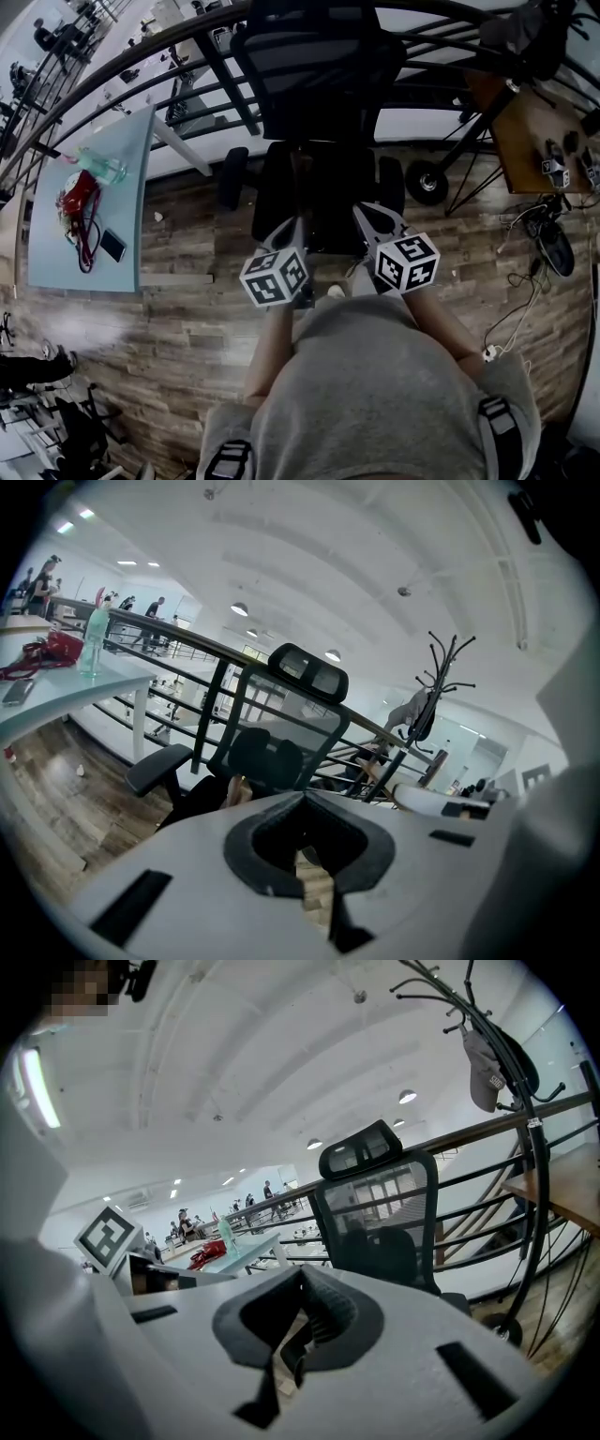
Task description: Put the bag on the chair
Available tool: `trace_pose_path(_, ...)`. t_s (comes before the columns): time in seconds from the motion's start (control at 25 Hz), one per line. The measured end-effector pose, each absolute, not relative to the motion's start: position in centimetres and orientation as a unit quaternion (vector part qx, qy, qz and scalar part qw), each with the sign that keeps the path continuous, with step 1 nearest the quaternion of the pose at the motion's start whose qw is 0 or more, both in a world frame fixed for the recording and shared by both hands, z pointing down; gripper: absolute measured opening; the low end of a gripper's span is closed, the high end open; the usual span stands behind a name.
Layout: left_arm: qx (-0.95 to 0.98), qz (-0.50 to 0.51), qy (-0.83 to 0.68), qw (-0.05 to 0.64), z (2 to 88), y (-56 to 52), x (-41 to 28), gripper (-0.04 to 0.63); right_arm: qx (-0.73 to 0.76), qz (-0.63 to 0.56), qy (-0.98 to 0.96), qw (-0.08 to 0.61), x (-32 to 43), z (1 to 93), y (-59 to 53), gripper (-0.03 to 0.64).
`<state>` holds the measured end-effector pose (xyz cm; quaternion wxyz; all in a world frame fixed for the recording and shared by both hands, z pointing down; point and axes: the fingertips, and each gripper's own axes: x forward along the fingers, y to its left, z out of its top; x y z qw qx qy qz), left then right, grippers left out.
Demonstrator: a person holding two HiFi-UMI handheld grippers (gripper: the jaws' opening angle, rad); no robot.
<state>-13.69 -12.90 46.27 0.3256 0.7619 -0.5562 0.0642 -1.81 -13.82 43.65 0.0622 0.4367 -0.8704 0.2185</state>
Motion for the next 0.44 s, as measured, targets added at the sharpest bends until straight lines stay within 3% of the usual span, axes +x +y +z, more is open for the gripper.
trace_pose_path(0.44,0.757,0.065,-0.560,0.331,46.68,-12.70,-13.95,0.002,0.430,0.220,-0.873,0.067,-2.30,44.16,-13.82,0.003)
